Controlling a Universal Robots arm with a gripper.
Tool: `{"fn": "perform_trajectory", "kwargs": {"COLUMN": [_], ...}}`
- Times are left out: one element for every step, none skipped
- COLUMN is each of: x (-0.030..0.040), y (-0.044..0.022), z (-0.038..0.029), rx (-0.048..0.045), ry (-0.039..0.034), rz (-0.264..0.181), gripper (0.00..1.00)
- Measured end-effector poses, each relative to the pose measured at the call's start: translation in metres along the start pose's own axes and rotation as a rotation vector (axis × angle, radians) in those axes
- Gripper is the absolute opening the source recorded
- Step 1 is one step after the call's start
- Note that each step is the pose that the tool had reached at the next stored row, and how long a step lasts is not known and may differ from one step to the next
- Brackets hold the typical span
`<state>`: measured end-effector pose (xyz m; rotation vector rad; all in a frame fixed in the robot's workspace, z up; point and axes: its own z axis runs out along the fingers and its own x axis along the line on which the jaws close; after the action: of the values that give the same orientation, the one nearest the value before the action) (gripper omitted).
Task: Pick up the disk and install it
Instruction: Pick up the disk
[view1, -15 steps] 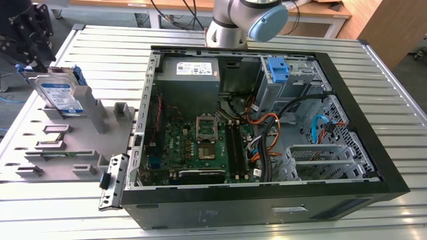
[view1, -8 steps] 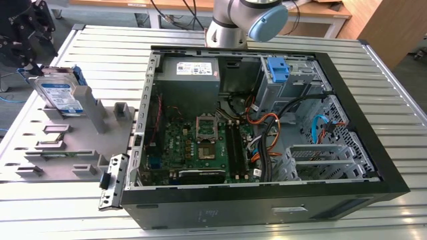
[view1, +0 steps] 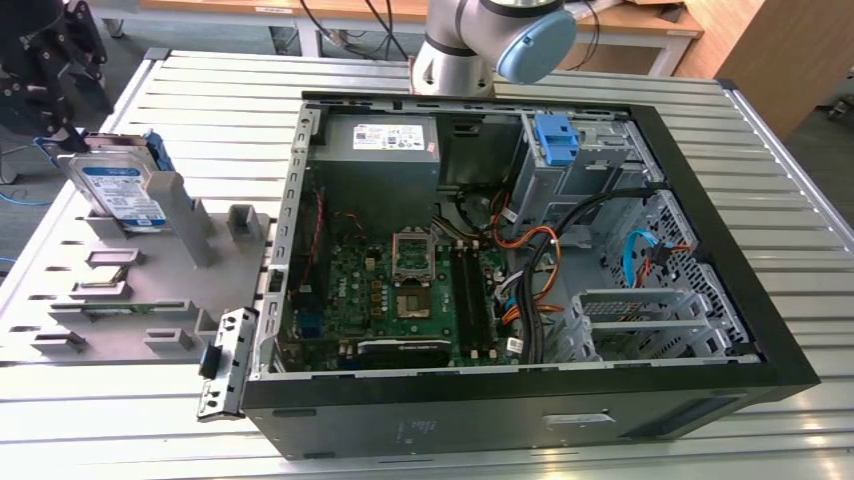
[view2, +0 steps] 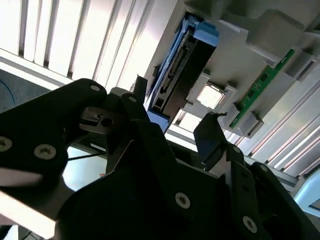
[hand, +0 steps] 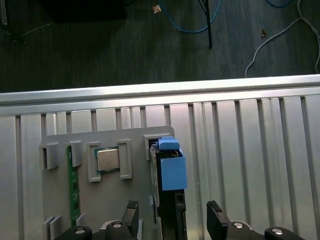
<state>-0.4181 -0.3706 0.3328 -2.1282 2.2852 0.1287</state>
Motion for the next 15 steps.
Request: {"fn": "perform_trajectory", "kwargs": {"x": [0.0001, 0.0001, 0.0002, 0.0002, 0.0003, 0.0003, 0.0004, 0.0005, 0.0006, 0.0006, 0.0007, 0.0008, 0.0009, 0.001, 0.0011], "y": [-0.0001, -0.0001, -0.0001, -0.0001, -0.0002, -0.0002, -0.0003, -0.0003, -0.0004, -0.0004, -0.0005, -0.0006, -0.0006, -0.0007, -0.0007], "z": [0.0006, 0.0012, 0.0019, 0.0026, 0.0033, 0.0042, 0.0052, 0.0063, 0.0077, 0.0089, 0.0104, 0.0116, 0.013, 0.0143, 0.0156], "rx": [-0.0009, -0.0018, -0.0025, -0.0031, -0.0036, -0.0041, -0.0044, -0.0048, -0.005, -0.0053, -0.0055, -0.0056, -0.0057, -0.0059, -0.0059], "ry": [0.0007, 0.0014, 0.002, 0.0024, 0.0028, 0.0031, 0.0033, 0.0035, 0.0035, 0.0036, 0.0036, 0.0036, 0.0036, 0.0036, 0.0037], "rz": [-0.015, -0.029, -0.04, -0.049, -0.056, -0.062, -0.066, -0.068, -0.069, -0.069, -0.07, -0.07, -0.07, -0.071, -0.071], "gripper": [0.65, 0.65, 0.65, 0.65, 0.65, 0.65, 0.65, 0.65, 0.65, 0.65, 0.65, 0.65, 0.65, 0.65, 0.65]}}
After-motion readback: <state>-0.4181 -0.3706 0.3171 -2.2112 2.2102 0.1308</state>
